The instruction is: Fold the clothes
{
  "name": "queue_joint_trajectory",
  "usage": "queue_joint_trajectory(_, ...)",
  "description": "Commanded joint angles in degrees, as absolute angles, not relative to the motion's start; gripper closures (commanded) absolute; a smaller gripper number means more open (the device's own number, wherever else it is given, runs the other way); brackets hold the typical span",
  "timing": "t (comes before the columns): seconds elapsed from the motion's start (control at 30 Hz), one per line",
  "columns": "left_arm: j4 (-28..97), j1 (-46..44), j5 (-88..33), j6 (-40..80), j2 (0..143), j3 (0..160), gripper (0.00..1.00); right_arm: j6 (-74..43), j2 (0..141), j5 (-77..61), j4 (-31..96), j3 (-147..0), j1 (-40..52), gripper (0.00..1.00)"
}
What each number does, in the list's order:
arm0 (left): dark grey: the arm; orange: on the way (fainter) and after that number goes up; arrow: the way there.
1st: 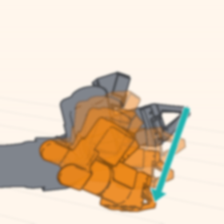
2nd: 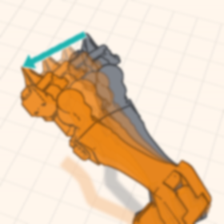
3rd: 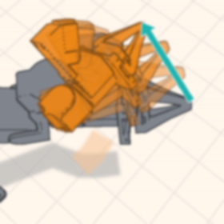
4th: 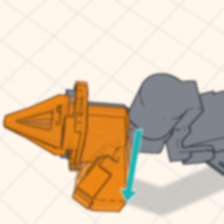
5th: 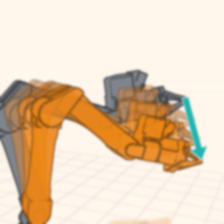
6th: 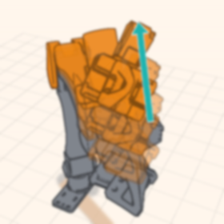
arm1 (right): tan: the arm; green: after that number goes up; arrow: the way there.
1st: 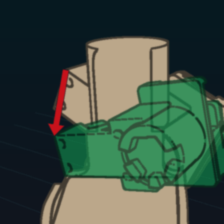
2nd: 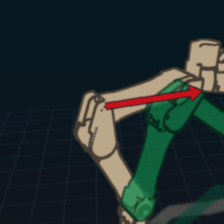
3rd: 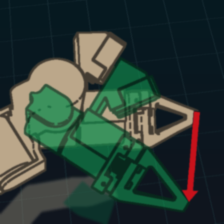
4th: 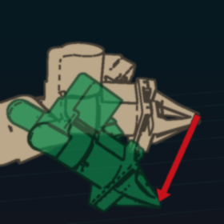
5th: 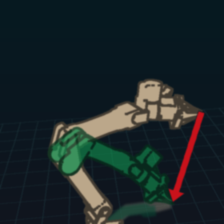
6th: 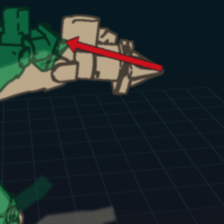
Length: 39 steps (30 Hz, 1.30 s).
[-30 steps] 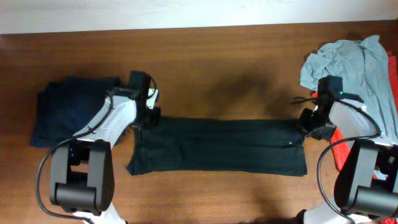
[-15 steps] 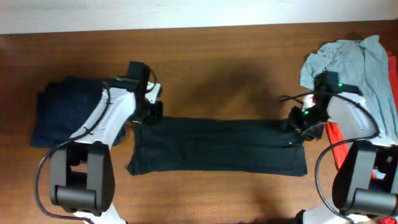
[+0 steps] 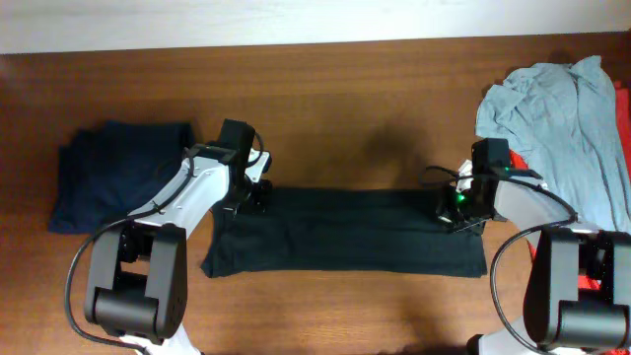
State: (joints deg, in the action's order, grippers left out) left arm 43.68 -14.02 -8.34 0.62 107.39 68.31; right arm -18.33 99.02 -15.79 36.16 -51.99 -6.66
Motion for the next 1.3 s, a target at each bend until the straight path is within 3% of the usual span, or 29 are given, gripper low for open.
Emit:
queue_joint_trajectory(0.0, 43.05, -13.72, -8.54, -0.45, 107.90, 67.75, 0.96, -19.16, 101.25, -14.33, 31.29, -49.39, -6.39, 0.96)
queue_joint_trajectory(0.37, 39.22, -13.72, -5.93, -0.45, 107.90, 67.75, 0.89, -20.38, 101.45, -12.97, 19.07, -49.80, -6.39, 0.93)
queue_joint_trajectory(0.5, 39.35, -13.72, -4.64, -0.43, 107.90, 67.72, 0.89, -20.18, 100.79, -16.25, 22.13, -51.57, -6.50, 0.90)
queue_joint_trajectory(0.73, 36.67, -13.72, -3.40, -2.04, 110.32, 66.61, 0.99, -20.16, 96.05, -16.53, 29.04, -55.51, -6.50, 0.90)
queue_joint_trajectory(0.97, 32.27, -13.41, -3.33, -2.44, 117.30, 66.57, 1.00, -18.68, 89.93, -15.57, 33.74, -57.08, -6.50, 0.87)
queue_joint_trajectory(1.27, 19.31, -7.42, -5.02, -2.20, 118.13, 68.64, 1.00, -18.81, 88.27, -12.58, 38.04, -57.06, -11.46, 0.71)
